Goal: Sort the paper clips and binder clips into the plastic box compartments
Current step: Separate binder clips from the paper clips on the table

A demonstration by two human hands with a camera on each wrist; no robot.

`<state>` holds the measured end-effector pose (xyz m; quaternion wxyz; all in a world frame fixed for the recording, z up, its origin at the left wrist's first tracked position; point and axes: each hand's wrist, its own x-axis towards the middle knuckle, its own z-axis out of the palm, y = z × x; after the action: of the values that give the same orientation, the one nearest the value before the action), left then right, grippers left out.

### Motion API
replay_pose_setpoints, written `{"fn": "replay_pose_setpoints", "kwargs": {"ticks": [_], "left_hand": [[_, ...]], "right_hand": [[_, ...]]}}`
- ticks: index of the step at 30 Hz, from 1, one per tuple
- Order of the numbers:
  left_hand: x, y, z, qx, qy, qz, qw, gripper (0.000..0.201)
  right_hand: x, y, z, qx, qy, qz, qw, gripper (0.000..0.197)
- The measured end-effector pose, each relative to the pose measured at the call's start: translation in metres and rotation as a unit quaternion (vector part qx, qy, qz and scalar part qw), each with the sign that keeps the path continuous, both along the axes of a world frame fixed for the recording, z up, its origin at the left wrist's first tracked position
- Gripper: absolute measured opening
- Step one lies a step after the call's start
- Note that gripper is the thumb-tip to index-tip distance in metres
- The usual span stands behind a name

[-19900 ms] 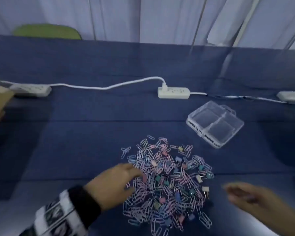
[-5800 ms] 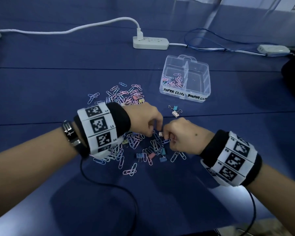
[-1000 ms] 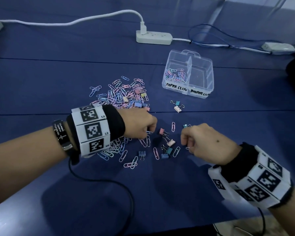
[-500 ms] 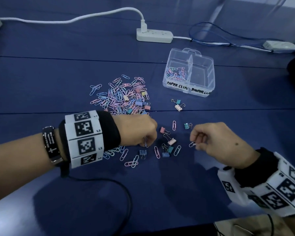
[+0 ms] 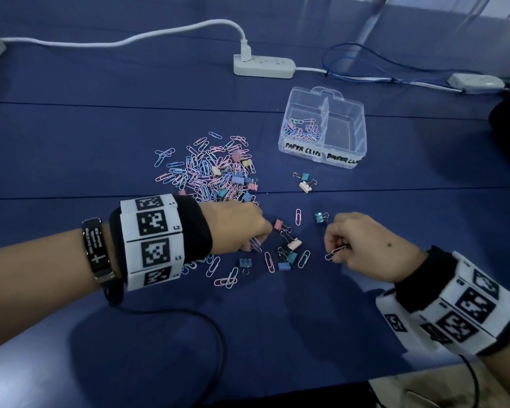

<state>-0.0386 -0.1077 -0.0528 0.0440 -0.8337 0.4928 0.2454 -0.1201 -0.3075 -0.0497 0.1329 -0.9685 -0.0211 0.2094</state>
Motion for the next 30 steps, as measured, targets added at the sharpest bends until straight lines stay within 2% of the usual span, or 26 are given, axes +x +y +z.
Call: {"fn": "replay_pose_setpoints", "kwargs": {"ticks": [3,6,9,13,16,21,23,27,30], "left_hand": [[-0.002,0.003,-0.002,-0.013,-0.009,-0.006,1.000,0.022],[-0.005,0.005,-0.001,-0.032,-0.019,-0.016,0.999,0.021],[-0.005,0.007,-0.002,-0.040,-0.024,-0.029,0.998,0.019],[0.001,0.007,-0.001,-0.051,0.008,-0.034,0.998,0.016],[0.006,0.005,0.002,-0.069,0.054,-0.030,0.996,0.011],[0.003,0.001,0.008,-0.126,0.089,-0.028,0.988,0.009],[-0.004,-0.003,0.008,-0.117,0.098,-0.047,0.987,0.013],[-0.009,-0.008,-0.002,-0.031,0.070,-0.078,0.994,0.027],[-0.009,-0.008,-0.004,-0.011,0.041,-0.084,0.996,0.025]], "right_hand": [[-0.001,0.000,-0.001,0.007,-0.010,0.002,1.000,0.023],[0.000,0.002,-0.001,0.040,-0.028,-0.010,0.999,0.036],[0.001,0.010,0.001,0.068,-0.035,0.030,0.997,0.041],[-0.001,0.017,0.003,0.107,-0.036,0.064,0.992,0.022],[-0.002,0.019,-0.001,0.105,-0.013,0.084,0.991,0.026],[0.002,0.022,-0.001,0.067,-0.015,0.095,0.993,0.014],[0.002,0.023,-0.001,0.058,-0.004,0.089,0.994,0.012],[0.003,0.022,-0.005,0.058,0.027,0.069,0.996,0.005],[0.003,0.020,-0.006,0.042,0.024,0.070,0.996,0.006]]}}
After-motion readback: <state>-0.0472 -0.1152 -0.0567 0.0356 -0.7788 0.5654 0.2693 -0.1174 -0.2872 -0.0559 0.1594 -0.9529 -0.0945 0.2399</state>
